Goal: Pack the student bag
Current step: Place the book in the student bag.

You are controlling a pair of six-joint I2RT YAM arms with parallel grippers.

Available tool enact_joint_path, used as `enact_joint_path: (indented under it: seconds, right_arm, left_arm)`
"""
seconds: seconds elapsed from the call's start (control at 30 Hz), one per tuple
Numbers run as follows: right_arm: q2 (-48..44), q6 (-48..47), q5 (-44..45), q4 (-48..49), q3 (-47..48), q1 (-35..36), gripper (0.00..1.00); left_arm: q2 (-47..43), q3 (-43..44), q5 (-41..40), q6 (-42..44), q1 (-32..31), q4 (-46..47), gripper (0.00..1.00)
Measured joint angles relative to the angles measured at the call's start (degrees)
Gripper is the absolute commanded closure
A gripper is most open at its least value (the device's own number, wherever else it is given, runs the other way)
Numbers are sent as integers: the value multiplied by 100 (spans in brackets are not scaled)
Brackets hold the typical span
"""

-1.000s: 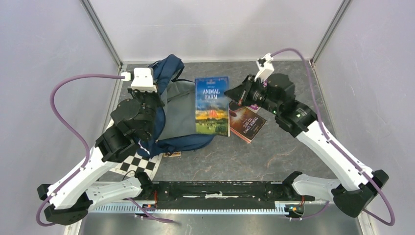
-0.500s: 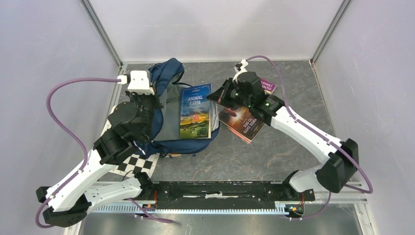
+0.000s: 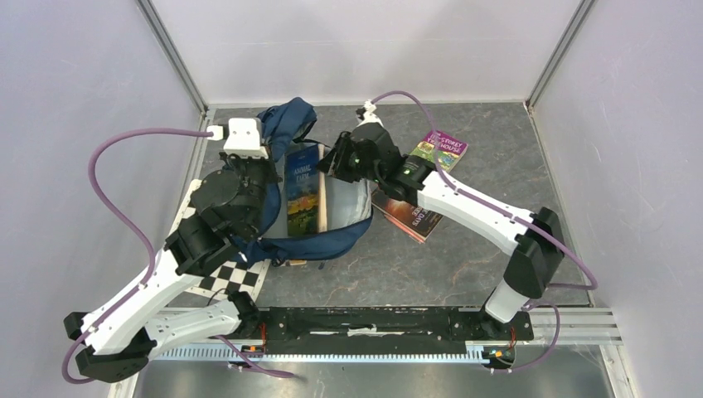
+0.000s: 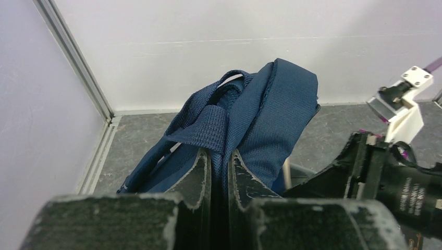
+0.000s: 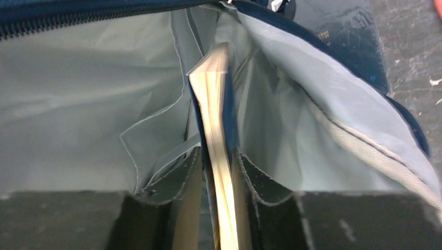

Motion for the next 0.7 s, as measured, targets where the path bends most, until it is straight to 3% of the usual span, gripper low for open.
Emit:
enact_joint_path:
  seconds: [0.17, 0.27, 0.5, 0.7]
  right_arm:
    - [238, -684, 323, -76, 291, 136, 23]
    - [223, -1281, 533, -203, 538, 111, 14]
    - [-247, -2771, 820, -684, 1207, -518, 6]
    - [-1425, -3475, 999, -935, 586, -1808, 2]
  left_arm:
    - [232, 31, 2, 247, 0, 216, 98]
    - [409, 81, 4, 533, 0, 367, 98]
    - [702, 184, -179, 1156, 114, 750, 98]
    - [702, 186, -317, 1259, 227, 872, 98]
